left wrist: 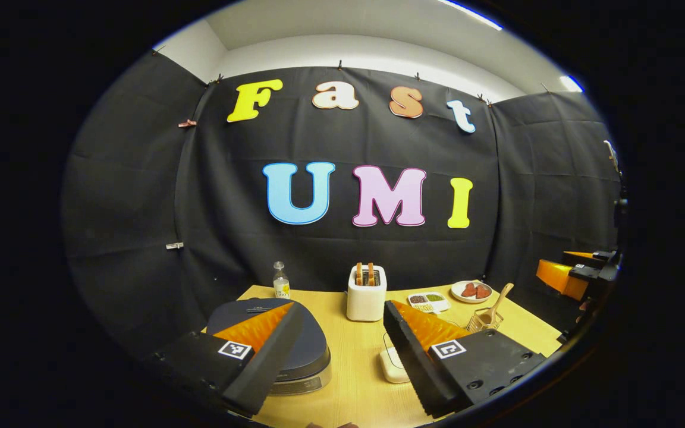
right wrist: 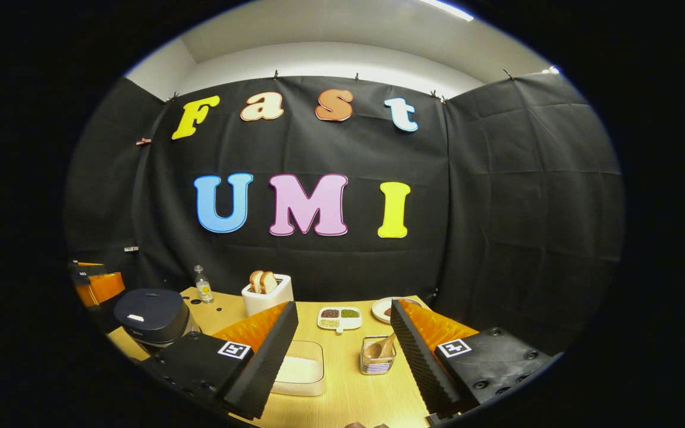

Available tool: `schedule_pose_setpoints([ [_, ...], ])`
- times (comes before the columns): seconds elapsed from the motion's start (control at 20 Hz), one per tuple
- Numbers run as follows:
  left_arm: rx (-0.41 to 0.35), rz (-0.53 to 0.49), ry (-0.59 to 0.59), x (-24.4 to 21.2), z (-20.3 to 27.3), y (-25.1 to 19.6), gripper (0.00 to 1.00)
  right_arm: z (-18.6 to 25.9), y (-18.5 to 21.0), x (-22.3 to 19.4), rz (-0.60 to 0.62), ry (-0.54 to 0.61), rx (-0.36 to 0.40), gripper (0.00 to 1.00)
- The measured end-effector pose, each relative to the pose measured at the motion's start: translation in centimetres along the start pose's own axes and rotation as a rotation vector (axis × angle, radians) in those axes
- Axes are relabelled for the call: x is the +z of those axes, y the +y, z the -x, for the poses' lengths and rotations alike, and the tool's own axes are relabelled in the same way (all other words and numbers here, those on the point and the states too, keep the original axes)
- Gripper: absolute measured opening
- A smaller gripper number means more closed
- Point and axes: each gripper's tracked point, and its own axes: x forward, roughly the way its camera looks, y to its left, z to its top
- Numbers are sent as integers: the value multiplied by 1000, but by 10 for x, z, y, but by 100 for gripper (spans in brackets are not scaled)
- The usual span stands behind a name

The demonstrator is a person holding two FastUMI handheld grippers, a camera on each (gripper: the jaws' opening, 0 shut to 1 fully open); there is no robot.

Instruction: Close the left gripper, press the button to open the rice cooker; take a wooden spoon from the chopstick holder with the right hand, scoop a spoonful of rice and pour it into the rice cooker, then put the wooden spoon back into the chopstick holder.

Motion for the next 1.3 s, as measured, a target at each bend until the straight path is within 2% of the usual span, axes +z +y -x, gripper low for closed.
schedule_pose_setpoints([
  [0.35,19,14,44,-7,-12,-9,94,-23,-18,-15,-24,53,-7,96],
  [0.5,7,52,54,-6,-17,-14,94,-27,-15,-21,-6,62,11,98],
  [0.65,14,29,62,-7,-21,-15,94,-31,-8,-24,5,70,41,98],
  [0.85,33,36,71,-3,-27,-8,94,-37,-2,-26,4,75,72,98],
  [1.1,81,50,93,2,-35,21,94,-43,1,-27,-1,82,90,98],
  [1.15,93,47,102,1,-35,28,93,-43,0,-28,-2,85,92,98],
  [1.3,112,38,147,-5,-40,49,78,-45,1,-29,-1,87,98,98],
])
